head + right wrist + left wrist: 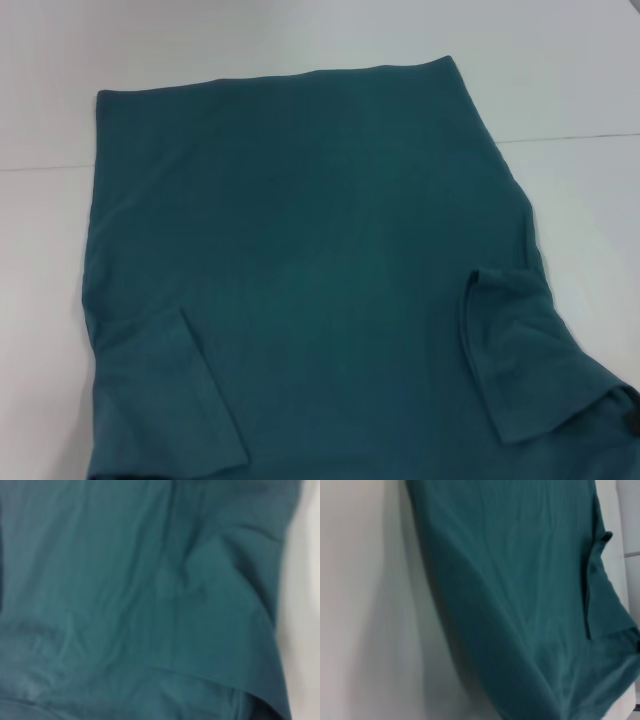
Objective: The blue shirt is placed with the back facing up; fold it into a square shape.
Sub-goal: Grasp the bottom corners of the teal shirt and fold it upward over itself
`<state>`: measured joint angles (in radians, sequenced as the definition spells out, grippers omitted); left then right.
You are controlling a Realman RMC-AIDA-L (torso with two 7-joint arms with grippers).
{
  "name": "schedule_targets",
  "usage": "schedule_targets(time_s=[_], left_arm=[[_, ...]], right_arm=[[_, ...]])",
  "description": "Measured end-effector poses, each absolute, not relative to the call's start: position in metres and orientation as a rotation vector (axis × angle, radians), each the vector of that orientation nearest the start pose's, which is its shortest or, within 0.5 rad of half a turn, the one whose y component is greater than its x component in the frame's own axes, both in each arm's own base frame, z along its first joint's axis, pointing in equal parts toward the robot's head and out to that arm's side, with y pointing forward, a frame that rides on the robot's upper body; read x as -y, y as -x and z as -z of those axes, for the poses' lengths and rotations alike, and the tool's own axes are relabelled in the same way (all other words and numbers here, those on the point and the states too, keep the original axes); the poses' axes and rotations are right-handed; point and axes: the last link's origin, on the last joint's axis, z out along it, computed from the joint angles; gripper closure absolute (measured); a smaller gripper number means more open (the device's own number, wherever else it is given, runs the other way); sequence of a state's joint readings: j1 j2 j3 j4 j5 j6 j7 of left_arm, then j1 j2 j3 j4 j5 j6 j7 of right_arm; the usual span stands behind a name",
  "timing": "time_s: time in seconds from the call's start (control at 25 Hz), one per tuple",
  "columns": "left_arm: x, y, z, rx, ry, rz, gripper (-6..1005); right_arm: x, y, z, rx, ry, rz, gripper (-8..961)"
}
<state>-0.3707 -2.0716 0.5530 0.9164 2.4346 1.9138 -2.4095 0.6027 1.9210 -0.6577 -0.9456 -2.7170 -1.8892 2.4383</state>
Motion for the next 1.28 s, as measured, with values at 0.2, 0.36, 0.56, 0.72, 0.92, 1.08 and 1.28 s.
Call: schedule_targets(time_s=[0.2, 0.36, 0.56, 0.72, 0.92, 1.08, 1.28], left_arm=[[-0.261, 0.297, -0.046, 2.104, 2.41, 0.458, 972], [-0.284, 0.282, -0.058, 2.095, 2.406, 0.593, 973], [-0.318, 0.272, -0.066, 2.081, 2.327, 0.598, 973], [-0.344, 0.266, -0.069, 2.042, 2.272, 0.56, 973], [-0.37, 0.259, -0.069, 1.989, 2.219, 0.51, 972], [-0.388, 0.256, -0.071, 1.953, 2.135, 0.521, 972], [-0.407, 0.247, -0.071, 1.908, 2.083, 0.556, 972]], right_arm=[[-0.322, -0.286, -0.098, -1.809, 2.443, 0.083, 918], [-0.338, -0.273, -0.11, -1.739, 2.451, -0.133, 918], [-0.356, -0.271, -0.122, -1.717, 2.334, -0.28, 917], [-0.361, -0.266, -0.124, -1.717, 2.315, -0.349, 917], [-0.372, -0.265, -0.129, -1.7, 2.242, -0.425, 917], [-0.385, -0.268, -0.131, -1.678, 2.146, -0.467, 918], [-0.402, -0.266, -0.132, -1.617, 2.059, -0.541, 918]])
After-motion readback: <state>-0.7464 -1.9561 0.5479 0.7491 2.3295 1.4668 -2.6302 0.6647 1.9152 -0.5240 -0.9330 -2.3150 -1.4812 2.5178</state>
